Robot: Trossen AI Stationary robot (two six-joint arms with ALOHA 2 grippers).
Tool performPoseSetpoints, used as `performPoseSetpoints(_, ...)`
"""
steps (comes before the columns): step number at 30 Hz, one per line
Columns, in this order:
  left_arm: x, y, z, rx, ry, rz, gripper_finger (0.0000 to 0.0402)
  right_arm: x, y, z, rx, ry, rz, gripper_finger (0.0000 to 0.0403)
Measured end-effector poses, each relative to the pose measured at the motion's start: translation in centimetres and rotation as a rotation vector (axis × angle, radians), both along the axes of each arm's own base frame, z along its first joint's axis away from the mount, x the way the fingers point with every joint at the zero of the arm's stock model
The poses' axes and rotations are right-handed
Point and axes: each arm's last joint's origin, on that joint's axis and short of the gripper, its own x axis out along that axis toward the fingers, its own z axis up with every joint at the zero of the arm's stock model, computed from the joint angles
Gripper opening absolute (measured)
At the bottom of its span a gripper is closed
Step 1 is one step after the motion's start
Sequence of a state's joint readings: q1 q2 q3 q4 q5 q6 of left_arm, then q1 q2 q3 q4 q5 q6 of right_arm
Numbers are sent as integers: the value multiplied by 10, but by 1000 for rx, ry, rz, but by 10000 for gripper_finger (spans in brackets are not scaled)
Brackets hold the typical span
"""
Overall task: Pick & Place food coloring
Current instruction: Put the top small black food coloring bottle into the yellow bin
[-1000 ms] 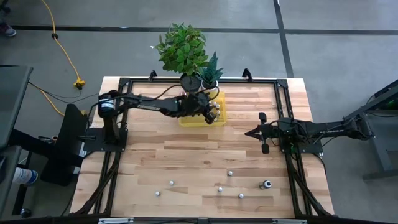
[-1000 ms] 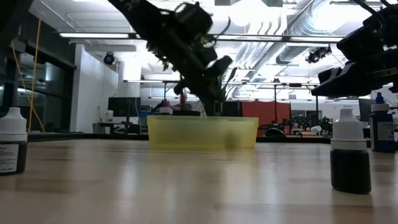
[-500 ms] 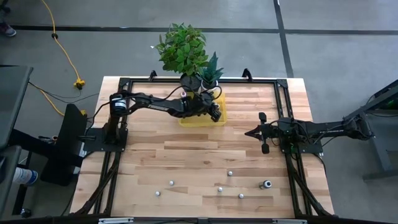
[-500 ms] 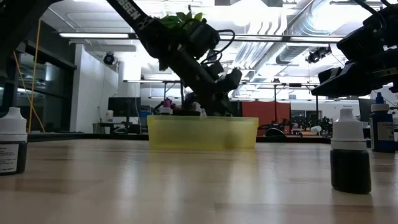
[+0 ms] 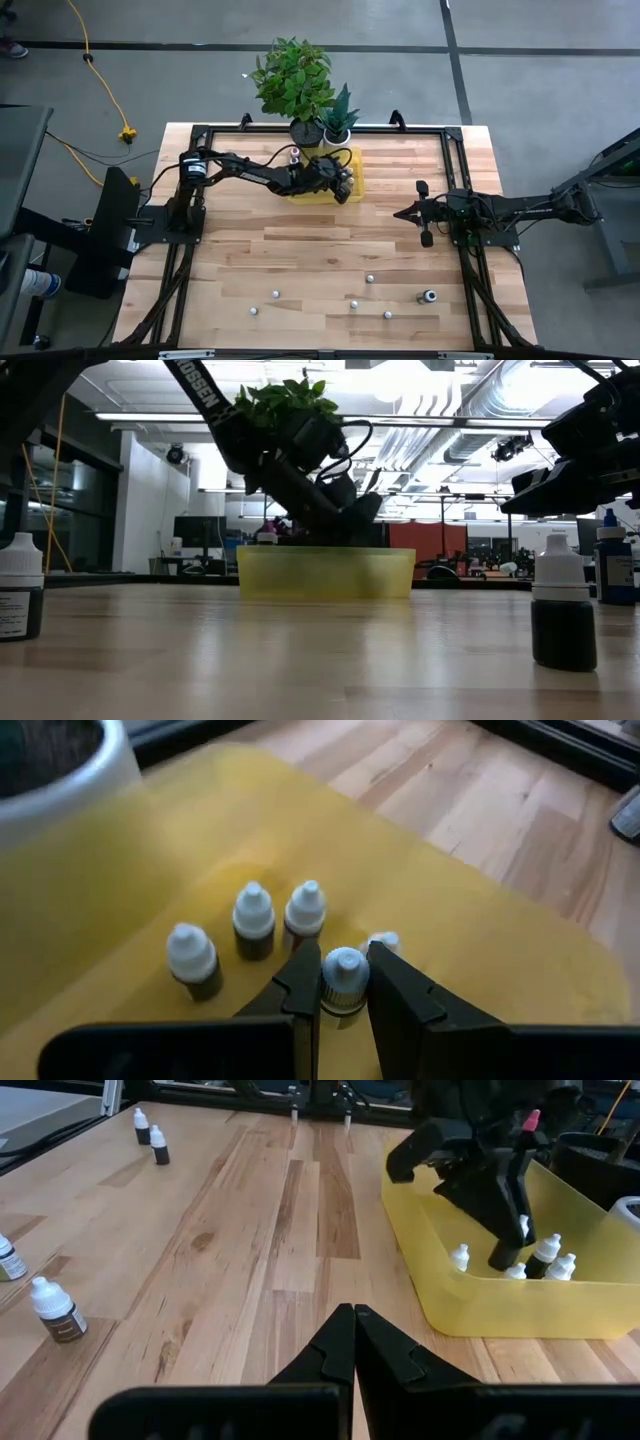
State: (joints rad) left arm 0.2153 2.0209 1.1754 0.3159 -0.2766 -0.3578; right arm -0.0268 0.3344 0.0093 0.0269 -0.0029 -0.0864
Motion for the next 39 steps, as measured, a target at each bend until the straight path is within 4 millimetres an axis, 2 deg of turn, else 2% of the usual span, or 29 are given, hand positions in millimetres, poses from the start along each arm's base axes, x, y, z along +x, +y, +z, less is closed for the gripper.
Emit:
performPoseSetpoints(12, -11, 1, -13, 90, 64, 6, 47, 0, 0, 0, 0, 0, 0, 0)
performPoseSetpoints(19, -10, 7, -17, 129, 67, -35, 47, 0, 0, 0, 0, 0, 1, 0)
performPoseSetpoints(39, -9, 7, -25, 146, 87, -49, 47, 0, 0, 0, 0, 0, 1, 0)
